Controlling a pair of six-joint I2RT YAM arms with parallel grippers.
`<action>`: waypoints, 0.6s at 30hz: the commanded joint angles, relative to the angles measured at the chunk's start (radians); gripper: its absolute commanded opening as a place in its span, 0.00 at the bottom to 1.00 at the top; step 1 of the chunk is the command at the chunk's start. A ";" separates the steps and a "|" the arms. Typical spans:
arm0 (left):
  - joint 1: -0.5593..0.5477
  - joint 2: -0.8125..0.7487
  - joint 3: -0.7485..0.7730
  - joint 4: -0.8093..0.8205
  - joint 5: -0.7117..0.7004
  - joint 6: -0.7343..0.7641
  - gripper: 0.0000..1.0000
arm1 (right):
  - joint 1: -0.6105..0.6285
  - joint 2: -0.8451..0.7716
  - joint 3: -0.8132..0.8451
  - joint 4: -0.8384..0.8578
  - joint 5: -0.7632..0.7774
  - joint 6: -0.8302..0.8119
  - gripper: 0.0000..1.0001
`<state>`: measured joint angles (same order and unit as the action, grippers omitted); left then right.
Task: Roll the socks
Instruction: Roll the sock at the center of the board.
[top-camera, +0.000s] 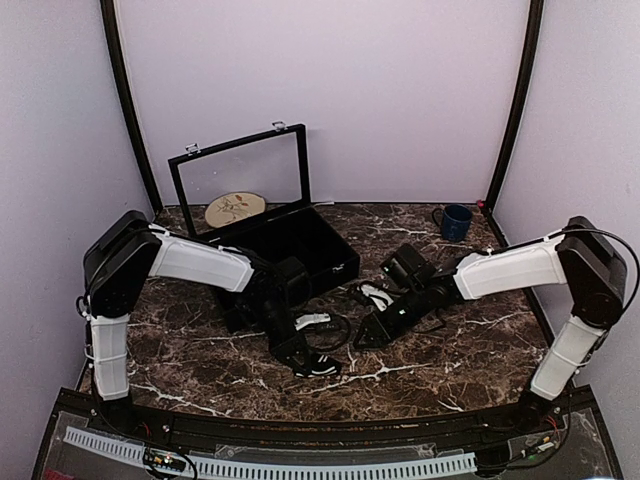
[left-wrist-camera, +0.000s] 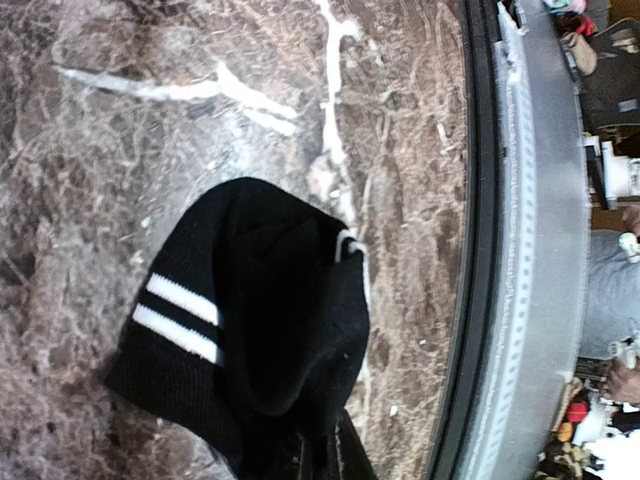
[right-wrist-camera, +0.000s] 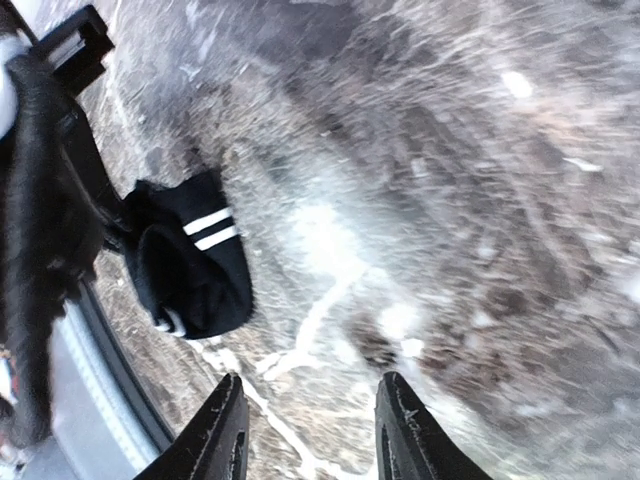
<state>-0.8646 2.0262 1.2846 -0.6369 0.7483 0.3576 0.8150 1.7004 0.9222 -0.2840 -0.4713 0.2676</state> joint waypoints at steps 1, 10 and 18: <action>0.021 0.017 0.040 -0.093 0.089 0.009 0.03 | 0.040 -0.077 -0.041 0.053 0.170 -0.018 0.42; 0.056 0.057 0.070 -0.166 0.148 0.030 0.03 | 0.225 -0.183 -0.086 0.079 0.450 -0.110 0.42; 0.071 0.084 0.064 -0.190 0.177 0.040 0.03 | 0.384 -0.177 -0.067 0.081 0.593 -0.239 0.42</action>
<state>-0.8001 2.1025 1.3407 -0.7803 0.8879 0.3748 1.1355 1.5208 0.8433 -0.2241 0.0128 0.1215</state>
